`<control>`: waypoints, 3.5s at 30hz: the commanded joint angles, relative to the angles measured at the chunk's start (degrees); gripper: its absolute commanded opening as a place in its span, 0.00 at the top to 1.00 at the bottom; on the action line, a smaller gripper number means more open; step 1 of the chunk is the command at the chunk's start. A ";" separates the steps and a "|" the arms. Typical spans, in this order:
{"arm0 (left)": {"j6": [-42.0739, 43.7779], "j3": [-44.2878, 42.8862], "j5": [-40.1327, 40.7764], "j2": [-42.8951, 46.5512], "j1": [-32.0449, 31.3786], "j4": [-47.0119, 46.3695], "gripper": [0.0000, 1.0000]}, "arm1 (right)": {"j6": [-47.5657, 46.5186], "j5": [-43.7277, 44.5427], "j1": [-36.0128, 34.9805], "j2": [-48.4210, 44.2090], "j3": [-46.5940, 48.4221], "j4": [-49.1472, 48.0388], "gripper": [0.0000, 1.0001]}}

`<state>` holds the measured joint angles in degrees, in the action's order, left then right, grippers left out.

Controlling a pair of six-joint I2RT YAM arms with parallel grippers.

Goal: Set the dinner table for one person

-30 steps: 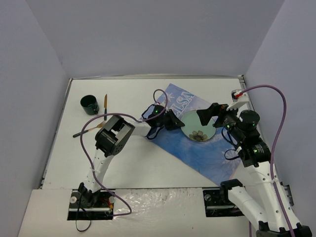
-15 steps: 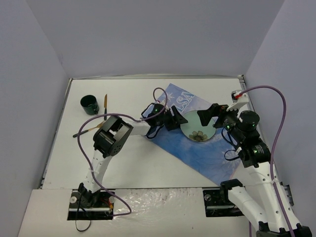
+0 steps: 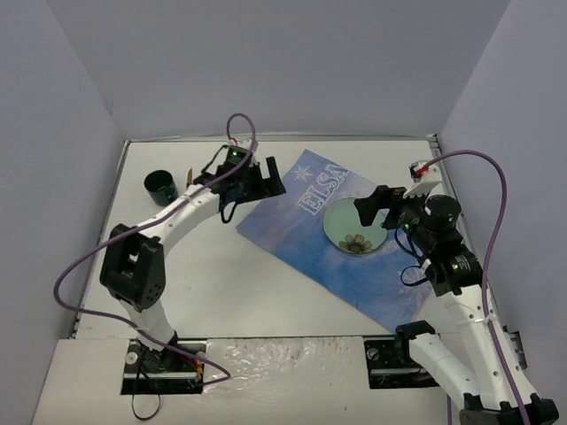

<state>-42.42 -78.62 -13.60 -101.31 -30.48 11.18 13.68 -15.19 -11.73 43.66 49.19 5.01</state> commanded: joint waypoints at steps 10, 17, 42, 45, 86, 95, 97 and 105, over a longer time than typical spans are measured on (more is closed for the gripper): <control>21.83 -15.50 8.81 7.12 36.28 25.31 0.08 | -3.53 0.38 -0.14 7.72 3.37 -0.40 0.00; 26.67 -25.46 4.54 -5.67 44.64 26.15 0.15 | -4.84 0.72 -0.14 7.63 2.98 0.05 0.00; 35.87 -36.86 1.24 -24.21 46.10 26.45 0.49 | -4.51 -0.48 -0.14 11.20 4.55 0.32 0.00; 36.25 -36.44 0.61 -24.51 46.05 25.98 0.52 | -4.50 -1.52 -0.14 11.60 4.73 0.26 0.00; 25.15 -39.16 11.57 -9.49 16.62 42.99 1.00 | -11.46 -0.80 -14.42 25.01 14.37 -1.89 0.02; 20.03 -48.25 13.07 -13.54 3.41 47.01 1.00 | -13.93 7.48 -24.20 33.40 20.11 -3.57 0.08; 19.64 -51.80 13.07 -14.94 1.32 48.76 1.00 | -15.40 8.61 -25.34 35.05 20.85 -3.57 0.10; 20.07 -58.85 16.62 -17.50 -3.63 52.61 1.00 | -16.45 13.24 -28.33 39.87 22.73 -3.92 0.20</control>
<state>-21.04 -132.64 0.39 -121.18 -32.31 62.13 -1.21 -6.48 -39.06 82.15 68.28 4.94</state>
